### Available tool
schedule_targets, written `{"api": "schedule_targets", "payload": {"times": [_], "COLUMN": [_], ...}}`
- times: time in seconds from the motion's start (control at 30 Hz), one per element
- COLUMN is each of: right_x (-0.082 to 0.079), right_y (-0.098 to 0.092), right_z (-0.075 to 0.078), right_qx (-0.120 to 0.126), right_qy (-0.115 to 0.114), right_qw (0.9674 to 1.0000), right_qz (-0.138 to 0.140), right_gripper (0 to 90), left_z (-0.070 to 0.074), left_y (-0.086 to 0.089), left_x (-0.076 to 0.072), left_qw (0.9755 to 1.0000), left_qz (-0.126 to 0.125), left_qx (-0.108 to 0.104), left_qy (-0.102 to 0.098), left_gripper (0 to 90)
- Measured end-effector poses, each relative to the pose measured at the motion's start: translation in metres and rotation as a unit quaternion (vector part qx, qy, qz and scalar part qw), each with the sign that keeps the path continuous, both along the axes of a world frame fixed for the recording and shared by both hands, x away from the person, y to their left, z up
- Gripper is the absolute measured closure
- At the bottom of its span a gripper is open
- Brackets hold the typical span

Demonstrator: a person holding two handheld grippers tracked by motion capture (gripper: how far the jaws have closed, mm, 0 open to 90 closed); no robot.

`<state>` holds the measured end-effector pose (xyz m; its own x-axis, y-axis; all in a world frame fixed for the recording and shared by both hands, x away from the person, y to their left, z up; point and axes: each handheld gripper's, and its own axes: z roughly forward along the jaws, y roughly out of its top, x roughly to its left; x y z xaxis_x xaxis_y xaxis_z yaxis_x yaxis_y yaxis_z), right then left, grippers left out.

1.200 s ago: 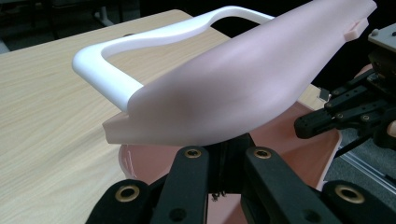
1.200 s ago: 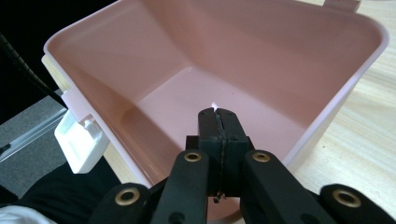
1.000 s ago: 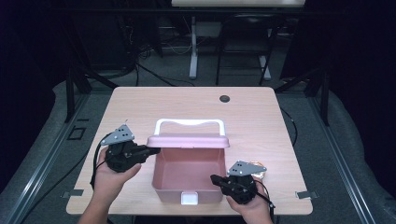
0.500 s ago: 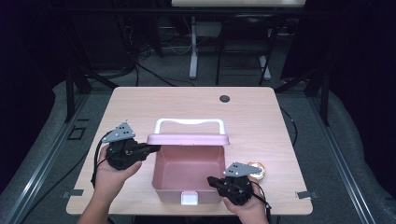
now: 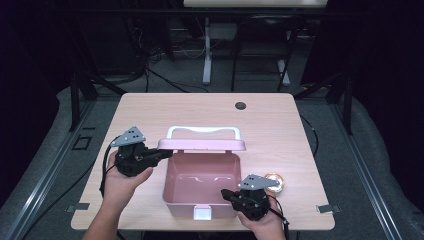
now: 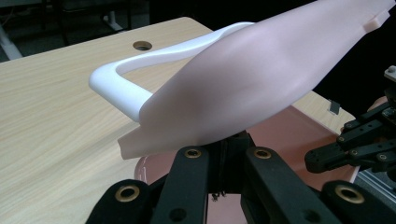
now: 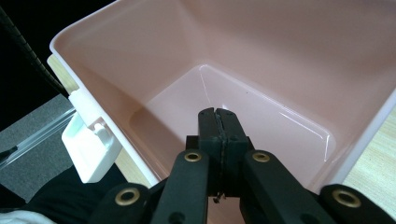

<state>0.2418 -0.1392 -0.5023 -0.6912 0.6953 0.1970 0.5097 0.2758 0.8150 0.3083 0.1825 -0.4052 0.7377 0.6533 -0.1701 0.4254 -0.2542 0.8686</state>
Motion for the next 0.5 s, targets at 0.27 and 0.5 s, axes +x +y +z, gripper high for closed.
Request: {"api": "schedule_targets", "payload": {"times": [0.27, 0.5], "right_x": [0.0004, 0.0003], "right_y": [0.0014, 0.0017], "right_z": [-0.0010, -0.0015], "right_qx": [0.000, -0.003], "right_qy": [-0.003, -0.008], "right_qw": [1.0000, 1.0000], "right_qz": [-0.001, -0.002], "right_gripper": [90.0, 90.0], "left_z": [0.0019, 0.0047], "left_y": [0.0000, -0.0008], "left_x": [0.0036, 0.0090], "left_qw": [1.0000, 1.0000], "left_qz": [0.002, 0.005], "left_qx": [0.001, 0.004], "left_qy": [0.001, 0.000], "left_gripper": [89.7, 89.7]}}
